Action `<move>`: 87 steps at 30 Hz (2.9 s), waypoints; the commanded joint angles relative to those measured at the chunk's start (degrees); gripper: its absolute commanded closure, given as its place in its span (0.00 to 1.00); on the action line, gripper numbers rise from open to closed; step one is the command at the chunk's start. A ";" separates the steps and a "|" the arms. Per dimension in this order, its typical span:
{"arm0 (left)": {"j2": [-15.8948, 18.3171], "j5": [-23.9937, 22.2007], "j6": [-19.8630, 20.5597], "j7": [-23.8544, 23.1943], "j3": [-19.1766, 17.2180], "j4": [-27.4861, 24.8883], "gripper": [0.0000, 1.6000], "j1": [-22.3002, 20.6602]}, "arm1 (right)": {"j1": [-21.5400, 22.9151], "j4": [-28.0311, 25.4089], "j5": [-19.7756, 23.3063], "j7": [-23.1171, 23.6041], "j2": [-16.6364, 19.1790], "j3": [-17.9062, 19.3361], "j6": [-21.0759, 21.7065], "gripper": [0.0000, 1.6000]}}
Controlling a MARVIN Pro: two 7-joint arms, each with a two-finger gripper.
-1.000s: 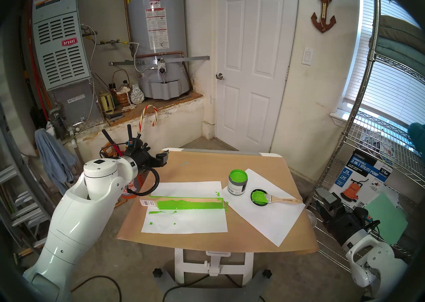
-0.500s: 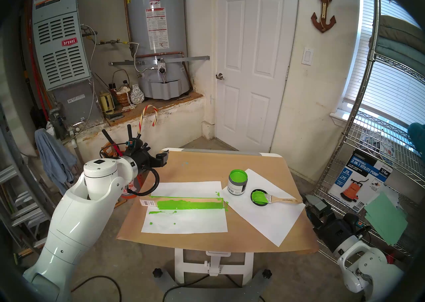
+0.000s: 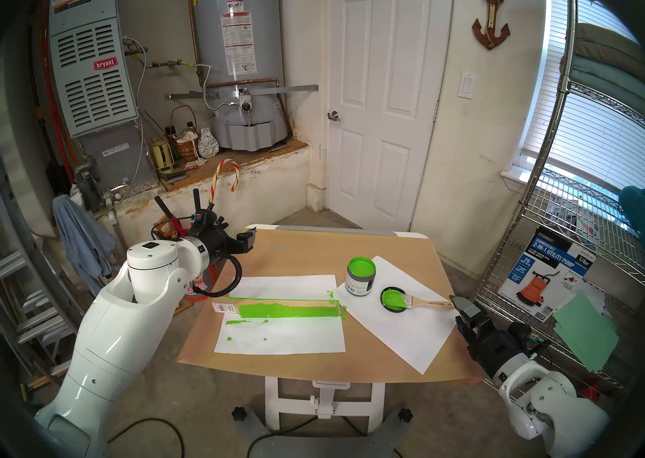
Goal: Pick up brush, dip the brush into paint, and paint the wood
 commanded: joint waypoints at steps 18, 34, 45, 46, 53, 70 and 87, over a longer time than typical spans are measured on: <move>0.11 -0.10 -0.13 0.04 -0.52 -0.96 0.00 -0.50 | 11.89 4.15 0.62 -2.45 -1.27 -5.78 0.07 0.00; 0.11 -0.10 -0.11 0.05 -0.54 -0.99 0.00 -0.49 | 15.51 4.93 -0.48 -4.27 -2.16 -8.20 -0.31 0.00; 0.11 -0.11 -0.10 0.06 -0.55 -1.00 0.00 -0.48 | 15.88 5.91 -0.92 -3.77 -2.51 -8.77 -0.02 0.17; 0.11 -0.11 -0.10 0.06 -0.55 -1.00 0.00 -0.48 | 15.84 5.91 -0.94 -3.76 -2.51 -8.77 -0.02 0.24; 0.11 -0.11 -0.10 0.06 -0.55 -1.00 0.00 -0.48 | 15.42 5.92 -1.27 -3.31 -2.72 -8.75 -0.09 0.22; 0.11 -0.11 -0.10 0.06 -0.55 -1.00 0.00 -0.48 | 15.08 6.63 -3.44 -2.15 -3.38 -9.51 -0.55 0.79; 0.11 -0.09 -0.15 0.03 -0.51 -0.94 0.00 -0.52 | 5.18 -1.36 -3.38 5.55 -3.14 -2.02 -3.06 1.00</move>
